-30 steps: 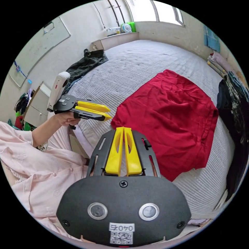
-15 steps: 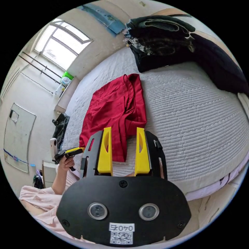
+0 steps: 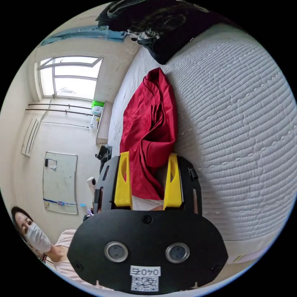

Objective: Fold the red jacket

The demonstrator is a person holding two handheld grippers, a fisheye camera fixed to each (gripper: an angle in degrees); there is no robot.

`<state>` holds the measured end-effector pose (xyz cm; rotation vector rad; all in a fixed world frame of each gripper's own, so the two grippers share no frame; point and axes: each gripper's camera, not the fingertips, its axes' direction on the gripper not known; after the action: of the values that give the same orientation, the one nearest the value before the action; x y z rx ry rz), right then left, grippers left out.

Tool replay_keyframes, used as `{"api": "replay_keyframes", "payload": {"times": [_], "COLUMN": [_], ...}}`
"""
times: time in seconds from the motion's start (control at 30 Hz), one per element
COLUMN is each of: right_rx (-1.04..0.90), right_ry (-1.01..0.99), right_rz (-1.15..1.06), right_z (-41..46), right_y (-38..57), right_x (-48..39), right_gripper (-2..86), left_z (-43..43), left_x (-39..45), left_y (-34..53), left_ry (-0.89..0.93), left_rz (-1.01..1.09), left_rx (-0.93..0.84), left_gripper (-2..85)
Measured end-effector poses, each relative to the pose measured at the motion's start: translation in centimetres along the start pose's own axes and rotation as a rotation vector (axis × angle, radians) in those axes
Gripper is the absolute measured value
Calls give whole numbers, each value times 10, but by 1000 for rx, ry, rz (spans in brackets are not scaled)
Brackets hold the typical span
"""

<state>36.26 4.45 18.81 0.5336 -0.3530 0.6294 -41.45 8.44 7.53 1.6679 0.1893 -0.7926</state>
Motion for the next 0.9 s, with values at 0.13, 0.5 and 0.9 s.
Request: {"api": "replay_keyframes", "payload": {"times": [0.13, 0.5, 0.9], "right_rx": [-42, -105, -181], "right_ry": [32, 19, 30], "right_rz": [-27, -20, -177], "right_z": [-1, 4, -33], "right_y": [13, -1, 39], "right_x": [-3, 11, -22], "right_gripper": [157, 76, -2], "left_z": [4, 14, -59], "left_x": [-15, -60, -47], "left_y": [5, 17, 81], "left_ry": [5, 32, -37], "left_rz": [1, -39, 170], "left_rx": [-2, -9, 64], "left_gripper": [-9, -9, -9]}}
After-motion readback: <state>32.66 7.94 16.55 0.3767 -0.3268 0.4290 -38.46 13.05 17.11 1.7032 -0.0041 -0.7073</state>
